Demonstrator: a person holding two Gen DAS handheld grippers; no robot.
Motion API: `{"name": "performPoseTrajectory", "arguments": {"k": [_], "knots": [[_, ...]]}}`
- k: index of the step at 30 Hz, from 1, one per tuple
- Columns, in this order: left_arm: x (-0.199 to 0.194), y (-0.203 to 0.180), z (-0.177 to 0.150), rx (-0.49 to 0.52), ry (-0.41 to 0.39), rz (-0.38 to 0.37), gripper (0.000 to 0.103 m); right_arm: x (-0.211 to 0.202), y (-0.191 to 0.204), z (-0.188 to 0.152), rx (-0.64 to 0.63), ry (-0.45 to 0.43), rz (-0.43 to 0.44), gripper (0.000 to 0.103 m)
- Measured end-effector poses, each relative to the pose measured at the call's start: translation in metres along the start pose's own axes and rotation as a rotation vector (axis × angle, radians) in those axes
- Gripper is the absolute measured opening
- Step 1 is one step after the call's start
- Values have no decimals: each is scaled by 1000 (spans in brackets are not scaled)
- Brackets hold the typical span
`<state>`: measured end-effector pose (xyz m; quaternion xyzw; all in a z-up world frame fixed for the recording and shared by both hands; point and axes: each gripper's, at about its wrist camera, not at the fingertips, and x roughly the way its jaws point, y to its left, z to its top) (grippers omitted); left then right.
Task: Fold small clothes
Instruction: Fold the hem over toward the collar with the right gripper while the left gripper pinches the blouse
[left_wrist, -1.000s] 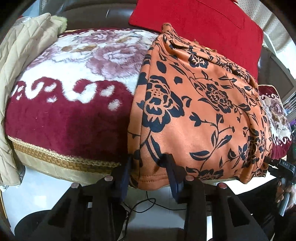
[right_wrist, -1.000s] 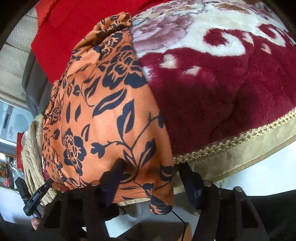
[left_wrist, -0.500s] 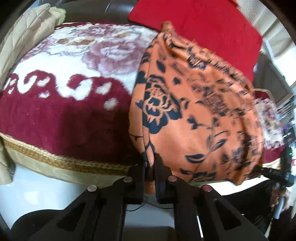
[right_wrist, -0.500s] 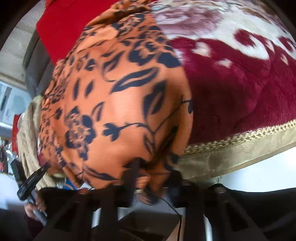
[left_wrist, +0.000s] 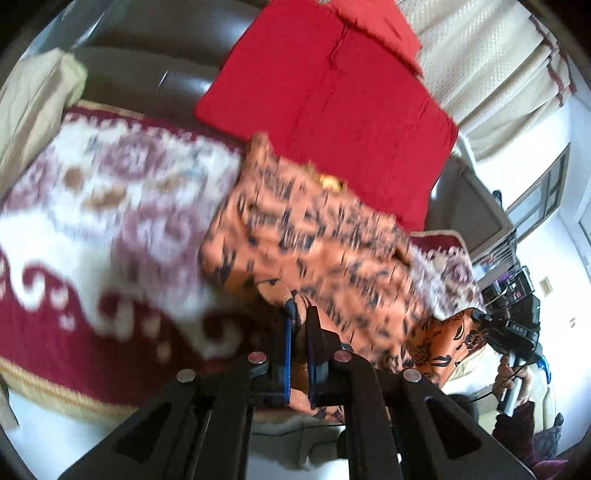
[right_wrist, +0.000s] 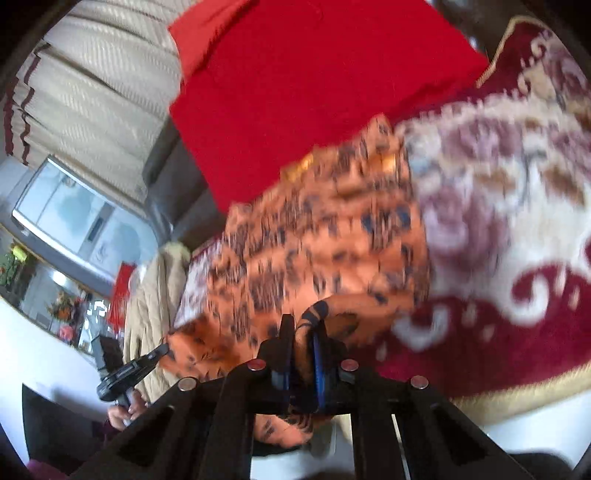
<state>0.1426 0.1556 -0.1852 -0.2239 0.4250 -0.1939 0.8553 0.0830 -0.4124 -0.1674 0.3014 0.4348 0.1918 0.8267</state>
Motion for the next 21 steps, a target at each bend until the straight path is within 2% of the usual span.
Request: {"name": "performPoseTrajectory", "arguments": {"k": [3,7,14,16,18,21], "knots": [[-1,-3,35,9,-30,-4,7,-2,2,34,7,-58,8,10],[20,4,96,-21,-50,-3,7,15,-2,92,39,-113,6,10],[105,28,194,-57,-30,66,7,68,-31,194,146,-206,-13,10],[134,42,219,-84,-8,64,7,89,-45,222,185,-225,-23,10],[164,56,232,-116,30,59,7,111,-64,246,231,-233,-36,10],[205,82,238,-173,64,92,8,157,-98,271,305,-207,-54,10]]}}
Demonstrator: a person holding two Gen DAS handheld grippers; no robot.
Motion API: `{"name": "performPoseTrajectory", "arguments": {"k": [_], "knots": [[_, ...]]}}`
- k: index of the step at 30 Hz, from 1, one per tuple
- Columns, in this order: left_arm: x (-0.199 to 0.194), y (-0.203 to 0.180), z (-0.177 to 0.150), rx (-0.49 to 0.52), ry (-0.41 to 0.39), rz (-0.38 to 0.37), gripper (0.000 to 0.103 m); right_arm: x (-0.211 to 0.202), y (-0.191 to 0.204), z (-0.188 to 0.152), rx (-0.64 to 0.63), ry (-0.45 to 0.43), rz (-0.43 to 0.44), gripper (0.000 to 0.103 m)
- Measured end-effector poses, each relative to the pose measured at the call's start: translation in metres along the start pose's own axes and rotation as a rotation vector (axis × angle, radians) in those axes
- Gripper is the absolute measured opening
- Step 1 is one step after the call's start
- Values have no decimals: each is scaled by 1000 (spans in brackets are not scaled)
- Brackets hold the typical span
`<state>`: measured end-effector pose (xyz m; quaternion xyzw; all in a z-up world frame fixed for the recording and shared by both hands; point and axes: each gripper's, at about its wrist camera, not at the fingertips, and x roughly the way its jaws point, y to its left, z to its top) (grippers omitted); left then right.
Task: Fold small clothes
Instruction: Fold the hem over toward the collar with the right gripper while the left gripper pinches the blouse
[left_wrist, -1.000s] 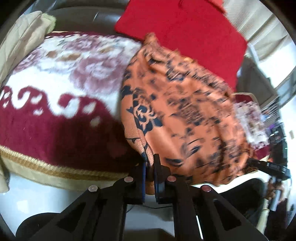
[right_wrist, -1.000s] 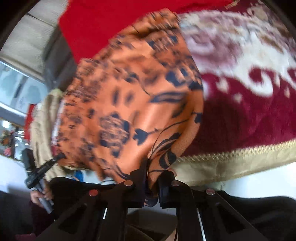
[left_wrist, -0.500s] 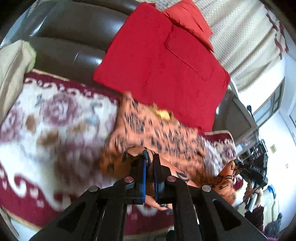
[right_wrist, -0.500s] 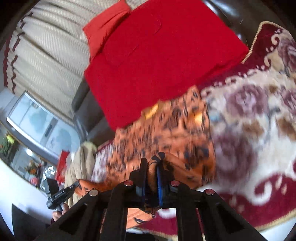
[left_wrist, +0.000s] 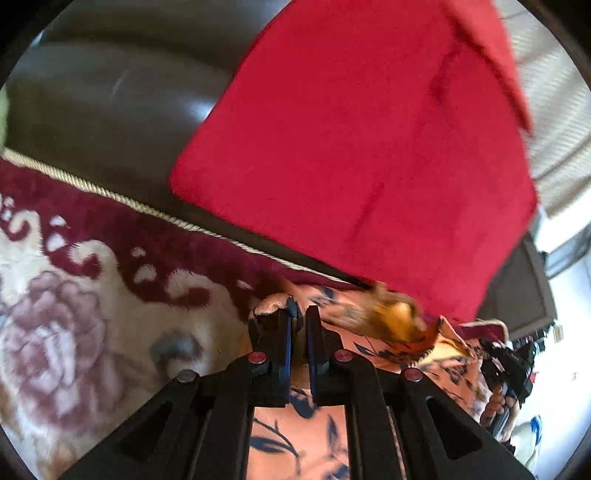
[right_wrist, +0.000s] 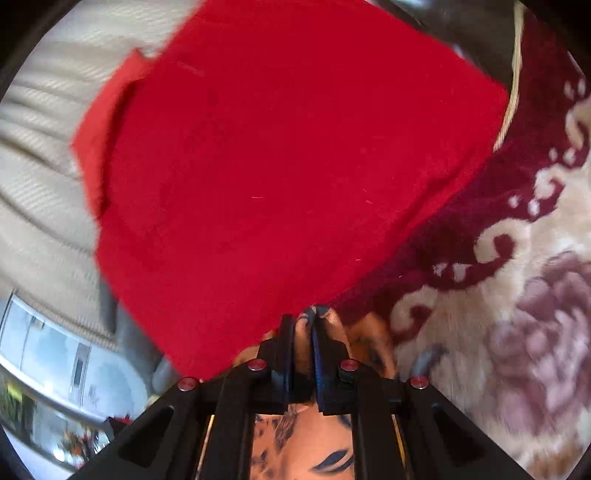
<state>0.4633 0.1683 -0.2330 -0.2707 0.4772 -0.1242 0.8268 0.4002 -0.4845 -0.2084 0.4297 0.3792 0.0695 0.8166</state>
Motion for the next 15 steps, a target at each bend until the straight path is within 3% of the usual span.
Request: {"name": "performPoseTrajectory", "arguments": {"k": [2,5,7,8,9,10,11,13,15], "knots": [[14,19,0,-83,-6,-44,10,24,-15,4,27,12,18,11],[15,46,-6,-206,-41,-148,24,42,-55,6,207,43,104,11],[-7,59,-12,-257,-148,-158,54,44,-82,4,323,61,179,12],[-17,62,-13,-271,-193,-156,60,39,-91,2,351,48,190,17],[-34,64,-18,-285,-259,-152,63,26,-97,0,357,1,179,26],[-49,60,-23,-274,-295,-129,63,13,-98,-1,353,-39,175,50],[-57,53,-26,-249,-301,-100,63,-2,-98,-4,349,-86,186,80],[-74,20,-42,-112,-272,23,63,-35,-87,-12,298,-198,195,84],[-79,-11,-67,-14,-250,62,64,-55,-58,-19,138,-209,156,84]]}}
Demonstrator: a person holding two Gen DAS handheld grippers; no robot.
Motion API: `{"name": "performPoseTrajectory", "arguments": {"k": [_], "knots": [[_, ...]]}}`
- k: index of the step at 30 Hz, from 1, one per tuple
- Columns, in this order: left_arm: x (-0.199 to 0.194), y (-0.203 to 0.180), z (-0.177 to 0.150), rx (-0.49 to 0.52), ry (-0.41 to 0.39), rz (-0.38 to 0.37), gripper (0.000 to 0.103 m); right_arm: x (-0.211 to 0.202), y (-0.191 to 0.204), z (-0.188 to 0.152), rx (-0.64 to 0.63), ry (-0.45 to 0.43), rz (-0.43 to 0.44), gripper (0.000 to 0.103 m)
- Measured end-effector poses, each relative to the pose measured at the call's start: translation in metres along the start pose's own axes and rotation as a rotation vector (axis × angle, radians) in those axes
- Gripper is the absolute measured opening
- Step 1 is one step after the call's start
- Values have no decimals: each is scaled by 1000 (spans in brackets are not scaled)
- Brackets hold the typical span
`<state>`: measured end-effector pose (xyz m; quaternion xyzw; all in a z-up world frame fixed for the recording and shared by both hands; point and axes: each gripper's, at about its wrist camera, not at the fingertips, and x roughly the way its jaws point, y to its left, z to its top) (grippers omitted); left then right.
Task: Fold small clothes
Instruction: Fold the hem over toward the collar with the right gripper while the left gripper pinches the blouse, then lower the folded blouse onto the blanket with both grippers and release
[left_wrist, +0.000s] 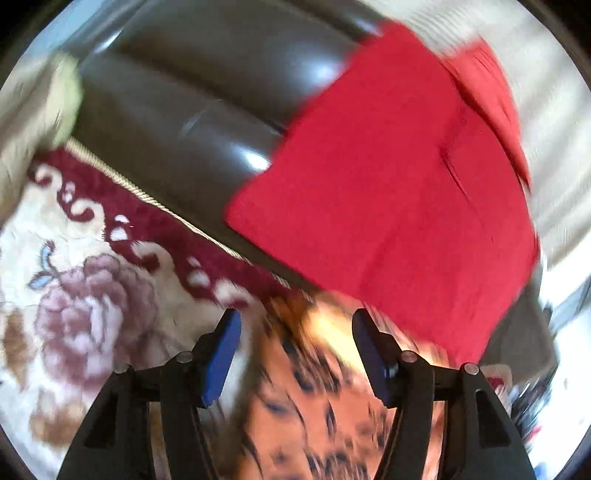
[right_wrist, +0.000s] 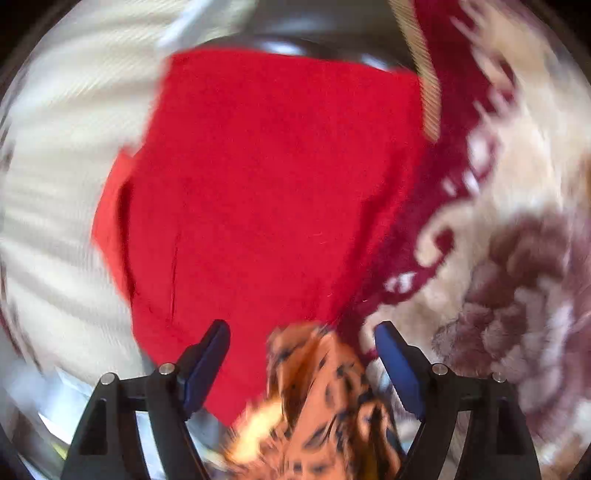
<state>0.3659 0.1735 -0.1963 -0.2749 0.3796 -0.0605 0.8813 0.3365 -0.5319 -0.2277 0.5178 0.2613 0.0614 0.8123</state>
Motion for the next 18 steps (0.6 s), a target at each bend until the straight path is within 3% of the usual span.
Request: {"name": "performPoseTrajectory", "arguments": {"k": [2,5,7,10,12,13,16,18], "knots": [[-9,-26,-29,69,15,12,66,-5,36,-21,-169,59,-52,83],[-6,-67,-76,164,30,-2,74,-8,71,-69,-336,130,-63,78],[6,-80,-102,218,31,54,76,-3,84,-98,-419,175,-68,75],[47,-74,-133,316,159,215,80,20,85,-136,-507,279,-142,68],[45,-78,-138,356,114,212,80,49,64,-160,-565,413,-297,60],[43,-80,-136,364,121,212,80,54,59,-163,-584,433,-313,58],[33,-77,-129,309,86,146,80,48,73,-158,-612,401,-315,58],[26,-78,-122,274,65,118,80,37,89,-155,-609,329,-246,58]]}}
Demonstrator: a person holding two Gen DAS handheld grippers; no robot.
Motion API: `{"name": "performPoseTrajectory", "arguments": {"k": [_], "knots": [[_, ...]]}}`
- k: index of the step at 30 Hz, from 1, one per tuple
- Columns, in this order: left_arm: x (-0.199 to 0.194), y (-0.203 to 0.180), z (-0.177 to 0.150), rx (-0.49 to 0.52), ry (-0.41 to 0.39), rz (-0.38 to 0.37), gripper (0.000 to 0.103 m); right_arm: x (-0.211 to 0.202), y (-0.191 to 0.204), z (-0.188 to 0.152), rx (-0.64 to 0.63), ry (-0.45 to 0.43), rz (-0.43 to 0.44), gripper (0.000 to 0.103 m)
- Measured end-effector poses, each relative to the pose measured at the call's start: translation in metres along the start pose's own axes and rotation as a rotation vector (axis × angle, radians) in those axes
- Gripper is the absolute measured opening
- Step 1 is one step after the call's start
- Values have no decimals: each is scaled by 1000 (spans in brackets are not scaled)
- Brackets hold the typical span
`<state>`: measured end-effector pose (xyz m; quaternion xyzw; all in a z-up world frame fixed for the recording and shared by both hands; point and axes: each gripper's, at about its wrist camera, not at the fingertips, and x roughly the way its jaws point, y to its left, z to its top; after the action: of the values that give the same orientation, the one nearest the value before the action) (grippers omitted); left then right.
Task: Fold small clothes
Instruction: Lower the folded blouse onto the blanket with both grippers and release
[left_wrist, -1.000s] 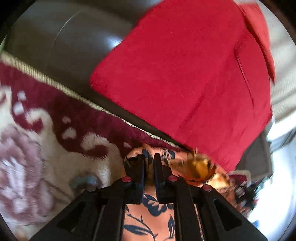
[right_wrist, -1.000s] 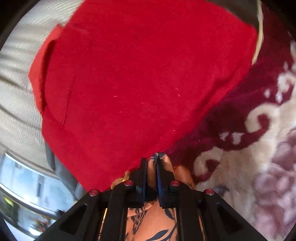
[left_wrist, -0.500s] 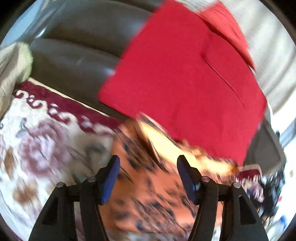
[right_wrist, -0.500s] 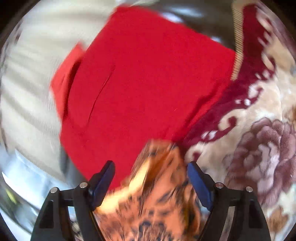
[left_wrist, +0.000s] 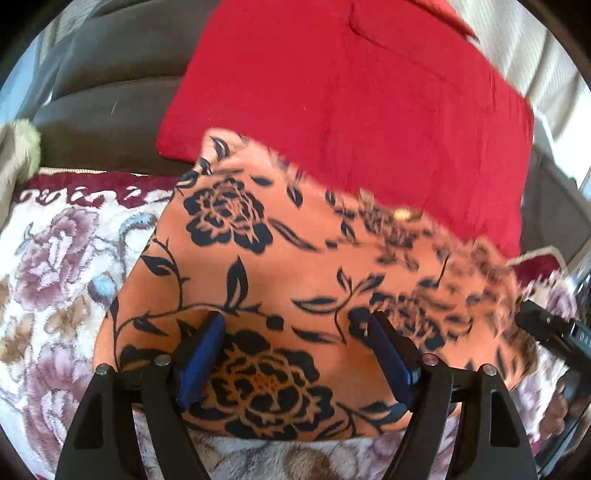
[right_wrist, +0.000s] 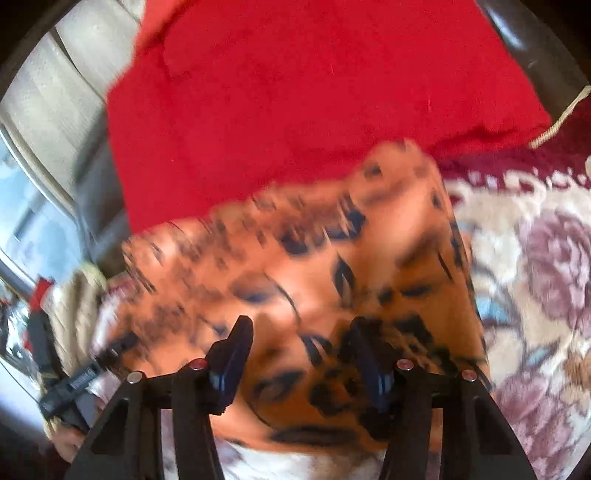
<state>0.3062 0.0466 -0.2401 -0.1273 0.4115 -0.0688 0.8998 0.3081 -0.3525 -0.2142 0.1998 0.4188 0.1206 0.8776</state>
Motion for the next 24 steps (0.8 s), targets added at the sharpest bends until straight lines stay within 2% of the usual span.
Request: {"name": "performPoseTrajectory", "arguments": {"k": [3,5,7,8,10,14,19,24], "knots": [[-8,7,6,-30,-41,21,80,-5,20,2,-47,-59,44,58],[-7,12,7,-31,-49,58,80,12,31,-1,-68,-26,82,58],[8,11,6,18,6,137,80,38,32,-7,-74,66,45,60],[14,5,3,70,19,194,80,46,33,-9,-94,66,19,60],[12,-3,1,123,8,240,80,41,39,-7,-115,47,4,60],[-10,-8,-1,100,-13,229,80,25,35,-3,-24,0,58,60],[-34,-15,-5,103,-63,259,80,-14,50,-9,-83,-117,77,60],[-45,-22,-7,119,-105,278,80,-28,57,-20,-71,-145,94,60]]}}
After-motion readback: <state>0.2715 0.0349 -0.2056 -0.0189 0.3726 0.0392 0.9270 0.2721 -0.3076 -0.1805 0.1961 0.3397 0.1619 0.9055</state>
